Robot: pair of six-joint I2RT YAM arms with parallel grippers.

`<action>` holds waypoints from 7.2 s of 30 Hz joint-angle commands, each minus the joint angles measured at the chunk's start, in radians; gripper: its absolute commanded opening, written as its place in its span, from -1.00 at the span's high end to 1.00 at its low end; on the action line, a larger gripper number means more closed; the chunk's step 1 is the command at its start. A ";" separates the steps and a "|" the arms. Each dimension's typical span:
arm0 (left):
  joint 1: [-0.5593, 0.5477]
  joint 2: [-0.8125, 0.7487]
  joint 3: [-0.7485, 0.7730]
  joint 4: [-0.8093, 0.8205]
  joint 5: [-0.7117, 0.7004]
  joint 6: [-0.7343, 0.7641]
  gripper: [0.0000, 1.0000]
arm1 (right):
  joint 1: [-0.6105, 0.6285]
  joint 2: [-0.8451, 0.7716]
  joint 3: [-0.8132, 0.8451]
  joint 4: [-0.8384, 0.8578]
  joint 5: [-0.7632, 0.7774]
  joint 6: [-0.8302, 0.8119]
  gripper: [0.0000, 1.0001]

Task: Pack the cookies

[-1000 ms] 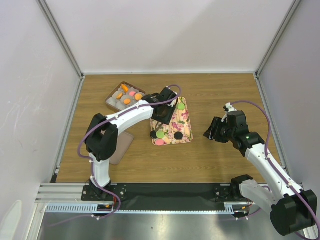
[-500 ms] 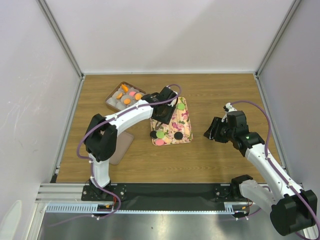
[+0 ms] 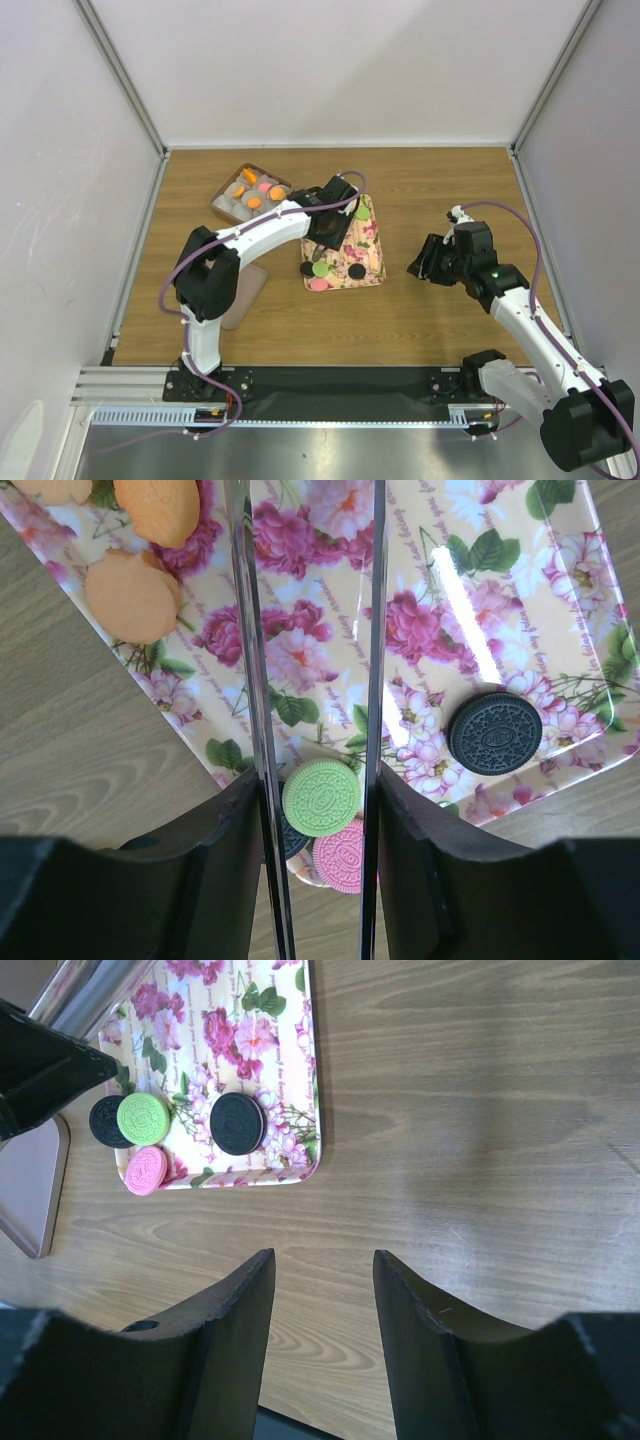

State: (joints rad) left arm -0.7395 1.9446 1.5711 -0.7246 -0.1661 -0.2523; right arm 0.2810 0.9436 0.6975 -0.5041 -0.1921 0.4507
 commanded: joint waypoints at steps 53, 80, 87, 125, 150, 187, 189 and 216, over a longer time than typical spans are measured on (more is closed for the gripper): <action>0.448 -0.618 -0.411 0.031 0.086 0.036 0.28 | 0.009 0.078 0.007 0.016 -0.043 -0.018 0.01; 0.503 -0.432 -0.369 0.077 0.220 0.045 0.23 | 0.012 0.130 0.004 0.029 -0.053 -0.018 0.03; 0.511 -0.415 -0.341 0.068 0.238 0.050 0.16 | 0.009 0.130 0.003 0.030 -0.050 -0.020 0.03; 0.514 -0.490 -0.404 0.057 0.246 0.054 0.03 | 0.009 0.126 0.004 0.029 -0.046 -0.021 0.05; 0.167 -0.437 -0.264 0.047 0.135 -0.018 0.03 | 0.009 0.092 0.008 0.021 -0.020 -0.021 0.05; 0.120 -0.365 -0.370 0.057 0.071 0.001 0.00 | 0.009 0.070 -0.001 0.032 -0.043 -0.018 0.05; 0.120 -0.362 -0.372 0.059 0.073 0.001 0.00 | 0.009 0.070 0.000 0.033 -0.043 -0.020 0.05; 0.121 -0.362 -0.358 0.053 0.023 0.010 -0.04 | 0.009 0.066 -0.004 0.035 -0.043 -0.018 0.05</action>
State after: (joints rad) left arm -0.6113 1.5883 1.1774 -0.6830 -0.1364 -0.2531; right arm 0.2871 1.0298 0.6941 -0.4961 -0.2264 0.4431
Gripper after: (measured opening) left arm 0.527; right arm 0.475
